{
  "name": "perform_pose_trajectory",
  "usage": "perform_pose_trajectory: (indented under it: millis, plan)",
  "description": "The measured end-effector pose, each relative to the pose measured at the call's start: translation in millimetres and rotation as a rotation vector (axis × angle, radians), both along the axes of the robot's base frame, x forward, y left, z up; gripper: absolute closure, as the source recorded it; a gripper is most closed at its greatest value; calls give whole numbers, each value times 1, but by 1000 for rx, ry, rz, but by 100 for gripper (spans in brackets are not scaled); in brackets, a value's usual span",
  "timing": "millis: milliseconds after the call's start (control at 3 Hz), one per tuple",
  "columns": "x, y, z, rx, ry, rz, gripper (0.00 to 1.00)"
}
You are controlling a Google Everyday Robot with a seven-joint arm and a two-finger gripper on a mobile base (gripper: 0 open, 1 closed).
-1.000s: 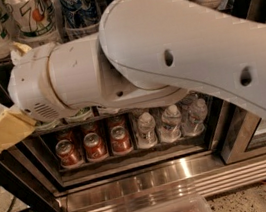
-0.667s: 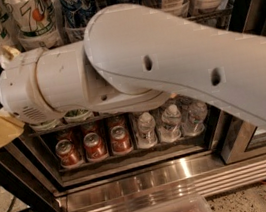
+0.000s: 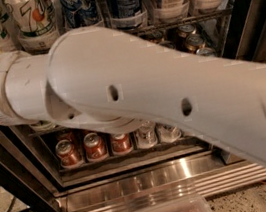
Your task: Pick 7up can from top shelf of fridge
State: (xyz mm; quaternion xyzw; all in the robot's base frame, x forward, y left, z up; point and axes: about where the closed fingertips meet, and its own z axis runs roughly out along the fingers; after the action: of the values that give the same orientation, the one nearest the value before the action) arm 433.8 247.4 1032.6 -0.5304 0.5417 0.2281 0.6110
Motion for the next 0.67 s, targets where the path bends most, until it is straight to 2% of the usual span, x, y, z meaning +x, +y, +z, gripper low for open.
perform_pose_trajectory:
  millis: [333,667]
  plan:
    - [6,5,8,11,-59,-98,18]
    - [20,3,18,63,-74,-193,18]
